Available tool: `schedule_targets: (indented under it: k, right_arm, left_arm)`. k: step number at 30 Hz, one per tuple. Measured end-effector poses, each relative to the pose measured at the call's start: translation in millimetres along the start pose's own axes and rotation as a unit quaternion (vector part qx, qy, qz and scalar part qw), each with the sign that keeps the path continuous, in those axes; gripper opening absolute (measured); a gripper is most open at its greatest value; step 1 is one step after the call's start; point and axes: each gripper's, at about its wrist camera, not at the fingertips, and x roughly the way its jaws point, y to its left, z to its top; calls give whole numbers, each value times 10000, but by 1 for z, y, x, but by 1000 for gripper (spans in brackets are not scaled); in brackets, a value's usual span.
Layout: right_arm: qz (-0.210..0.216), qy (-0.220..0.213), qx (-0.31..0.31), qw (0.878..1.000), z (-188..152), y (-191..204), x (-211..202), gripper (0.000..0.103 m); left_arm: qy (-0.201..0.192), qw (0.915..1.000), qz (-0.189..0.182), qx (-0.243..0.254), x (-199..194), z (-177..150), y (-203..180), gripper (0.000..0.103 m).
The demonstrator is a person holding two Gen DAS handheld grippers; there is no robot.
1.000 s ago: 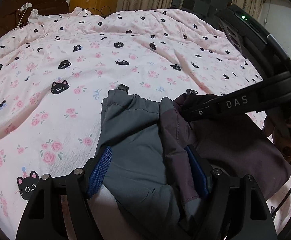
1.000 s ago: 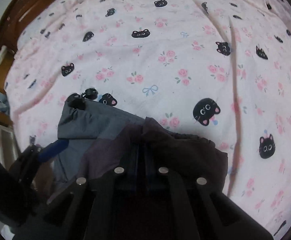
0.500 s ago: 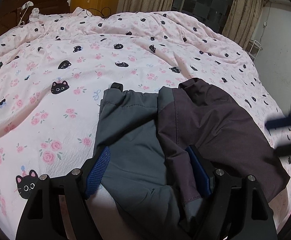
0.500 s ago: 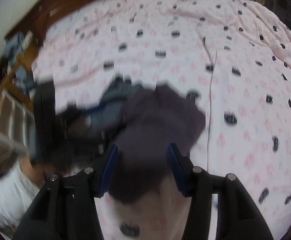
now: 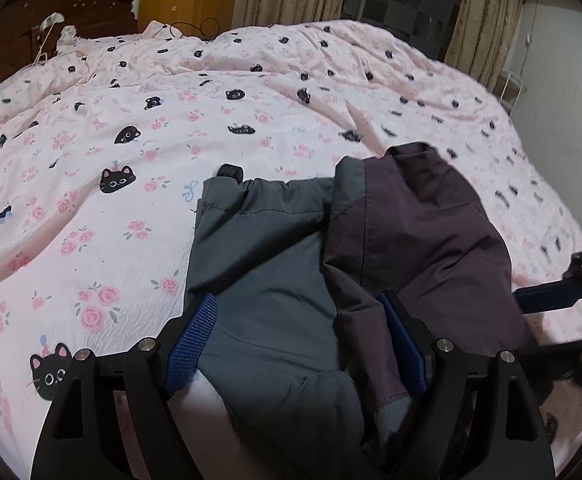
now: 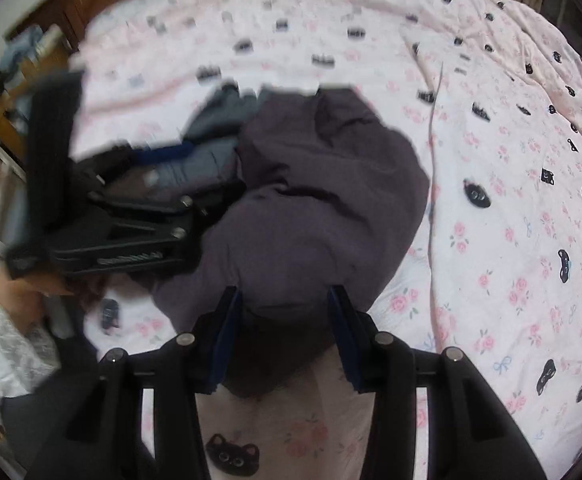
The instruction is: Fold clothes
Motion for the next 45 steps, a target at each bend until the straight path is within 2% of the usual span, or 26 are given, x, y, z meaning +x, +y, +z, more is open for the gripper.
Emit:
schedule_targets:
  k: [1, 2, 4, 6, 9, 12, 15, 19, 26, 31, 34, 36, 40, 45]
  right_arm:
    - [209, -180, 220, 9994, -3, -6, -10, 52]
    - [496, -380, 558, 9965, -9, -15, -20, 64]
    - [1062, -770, 1274, 9831, -24, -38, -34, 83]
    - [1744, -947, 2047, 9585, -40, -64, -33, 84]
    - [2432, -779, 2869, 9233, -55, -90, -11, 84]
    - [2713, -665, 3109, 9085, -59, -95, 10, 84]
    - [2809, -630, 3149, 9044, -53, -92, 24, 84]
    - [2802, -586, 3140, 9052, -39, -91, 36, 84]
    - [2615, -477, 3115, 9123, -23, -86, 51, 84]
    - [2606, -458, 3167, 9109, -13, -85, 63, 85]
    - [2523, -367, 3038, 9180, -6, -78, 67, 85]
    - [2467, -333, 2957, 9223, -4, -74, 68, 83]
    - [2568, -349, 2952, 9196, -9, -75, 69, 74]
    - [2584, -358, 2944, 9194, -11, -74, 69, 70]
  left_arm:
    - [-62, 9999, -37, -84, -5, 0, 2, 79]
    - [-82, 9999, -70, -135, -8, -1, 4, 79]
    - [-66, 9998, -109, -168, -11, -3, 6, 79]
    - [-22, 9998, -105, -146, -8, -3, 7, 79]
    - [50, 9997, -112, -211, -4, -3, 9, 79]
    - [87, 9997, -74, -238, -1, -3, 9, 79]
    - [109, 9996, -63, -235, 1, -3, 9, 79]
    - [124, 9996, -100, -245, 2, -4, 11, 80]
    - [127, 9994, -165, -270, 3, -4, 14, 80]
    - [126, 9992, -222, -307, 3, -3, 16, 80]
    - [100, 9992, -200, -323, 0, -4, 16, 80]
    - [67, 9993, -153, -329, -3, -4, 16, 80]
    - [4, 9993, -62, -371, -10, -5, 17, 80]
    - [-16, 9987, 17, -511, -15, -6, 20, 80]
